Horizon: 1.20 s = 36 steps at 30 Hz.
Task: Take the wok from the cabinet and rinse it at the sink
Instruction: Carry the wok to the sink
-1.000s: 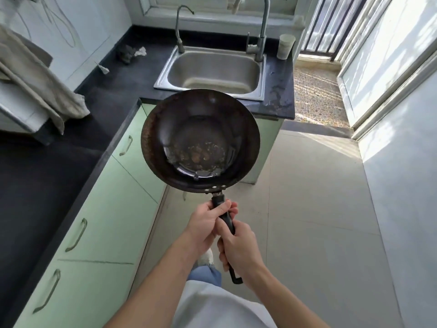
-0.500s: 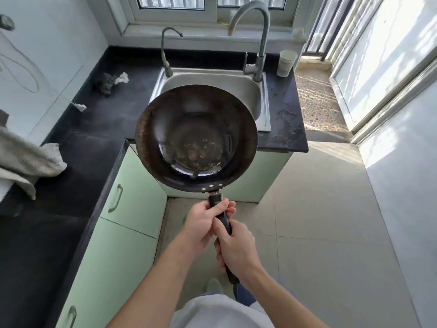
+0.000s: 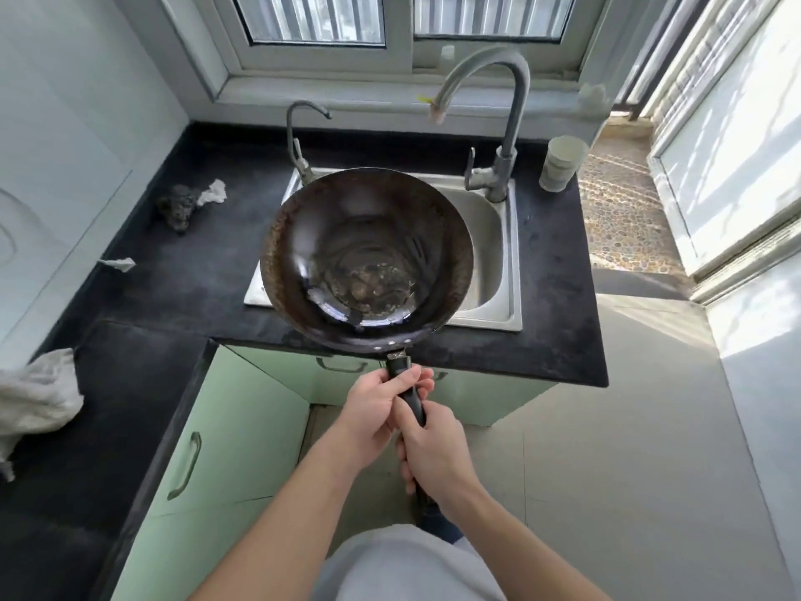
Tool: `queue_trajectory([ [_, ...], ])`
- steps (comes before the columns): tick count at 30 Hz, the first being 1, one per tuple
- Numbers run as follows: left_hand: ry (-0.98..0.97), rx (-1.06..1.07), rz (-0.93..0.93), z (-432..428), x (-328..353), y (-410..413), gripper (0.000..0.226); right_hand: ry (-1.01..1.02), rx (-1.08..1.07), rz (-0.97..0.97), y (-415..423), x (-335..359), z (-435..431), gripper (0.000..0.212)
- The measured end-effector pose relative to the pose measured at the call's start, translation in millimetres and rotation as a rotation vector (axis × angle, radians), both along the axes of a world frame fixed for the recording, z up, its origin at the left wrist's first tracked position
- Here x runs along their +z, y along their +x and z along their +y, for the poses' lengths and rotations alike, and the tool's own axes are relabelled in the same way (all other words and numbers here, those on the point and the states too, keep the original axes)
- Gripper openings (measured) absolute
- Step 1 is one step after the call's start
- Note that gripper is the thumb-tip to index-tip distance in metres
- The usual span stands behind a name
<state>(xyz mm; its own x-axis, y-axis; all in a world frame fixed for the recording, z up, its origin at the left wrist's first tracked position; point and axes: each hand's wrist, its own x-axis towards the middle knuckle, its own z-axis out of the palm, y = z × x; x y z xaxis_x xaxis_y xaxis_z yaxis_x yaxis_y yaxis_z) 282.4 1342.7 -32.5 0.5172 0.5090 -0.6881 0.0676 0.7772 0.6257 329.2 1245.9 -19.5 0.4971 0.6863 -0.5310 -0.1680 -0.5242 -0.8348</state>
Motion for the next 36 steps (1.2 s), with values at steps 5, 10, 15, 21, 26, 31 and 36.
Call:
queue_trajectory([
  [5, -0.008, 0.05, -0.001, 41, 3, 45, 0.025, -0.013, 0.021, 0.007, 46, -3, 44, 0.043],
  [10, -0.034, 0.041, 0.024, 68, -5, 66, 0.022, -0.023, 0.011, 0.021, 67, -7, 70, 0.044],
  [15, -0.063, 0.013, 0.039, 91, -17, 75, 0.015, -0.055, -0.005, 0.012, 73, -16, 92, 0.04],
  [21, -0.125, -0.09, 0.065, 114, -35, 70, 0.024, -0.119, -0.114, 0.065, 63, -28, 112, 0.036],
  [26, -0.157, -0.171, 0.07, 129, -51, 61, 0.022, -0.161, -0.21, 0.088, 46, -46, 125, 0.038],
  [31, -0.175, -0.257, 0.071, 145, -61, 51, 0.026, -0.187, -0.255, 0.048, 30, -63, 138, 0.037],
  [36, -0.159, -0.349, 0.124, 158, -71, 45, 0.023, -0.169, -0.271, -0.04, 23, -76, 152, 0.037],
])
